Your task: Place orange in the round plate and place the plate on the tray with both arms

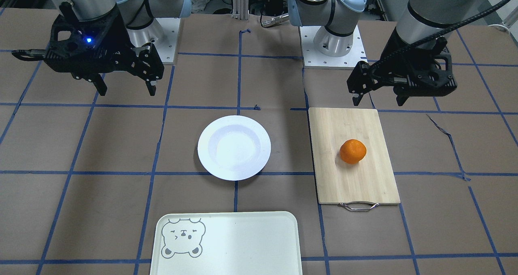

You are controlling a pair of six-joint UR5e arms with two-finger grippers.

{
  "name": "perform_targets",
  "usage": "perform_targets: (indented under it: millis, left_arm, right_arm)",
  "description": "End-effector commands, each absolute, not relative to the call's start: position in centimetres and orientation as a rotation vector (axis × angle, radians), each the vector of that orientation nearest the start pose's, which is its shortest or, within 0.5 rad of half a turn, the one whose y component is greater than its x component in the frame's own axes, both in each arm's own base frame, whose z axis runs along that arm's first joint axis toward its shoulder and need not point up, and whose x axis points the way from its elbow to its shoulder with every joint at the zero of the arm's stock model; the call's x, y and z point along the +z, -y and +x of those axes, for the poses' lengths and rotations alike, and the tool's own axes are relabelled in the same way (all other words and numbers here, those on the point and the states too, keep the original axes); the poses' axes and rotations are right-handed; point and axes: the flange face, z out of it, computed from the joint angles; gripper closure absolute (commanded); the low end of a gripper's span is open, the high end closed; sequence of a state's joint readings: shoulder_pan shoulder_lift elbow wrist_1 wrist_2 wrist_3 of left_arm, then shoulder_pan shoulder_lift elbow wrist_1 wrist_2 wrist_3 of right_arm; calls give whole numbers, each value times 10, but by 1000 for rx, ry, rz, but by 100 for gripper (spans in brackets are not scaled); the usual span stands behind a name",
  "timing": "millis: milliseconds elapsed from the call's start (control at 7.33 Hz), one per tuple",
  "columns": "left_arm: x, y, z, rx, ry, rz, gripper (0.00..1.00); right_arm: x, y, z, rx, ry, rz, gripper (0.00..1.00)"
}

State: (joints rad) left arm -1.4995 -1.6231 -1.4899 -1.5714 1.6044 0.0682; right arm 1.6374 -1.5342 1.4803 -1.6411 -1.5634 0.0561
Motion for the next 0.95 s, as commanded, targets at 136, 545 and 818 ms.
perform_targets:
  millis: [136, 545, 818]
  left_arm:
    - [500, 526, -92, -37, -3106, -8, 0]
    - [500, 525, -92, -34, -3106, -8, 0]
    - [499, 525, -92, -30, -3106, -8, 0]
  right_arm:
    - [521, 508, 168, -188, -3120, -34, 0]
    - [526, 511, 166, -240, -3126, -33, 0]
    - [524, 511, 166, -228, -3127, -36, 0]
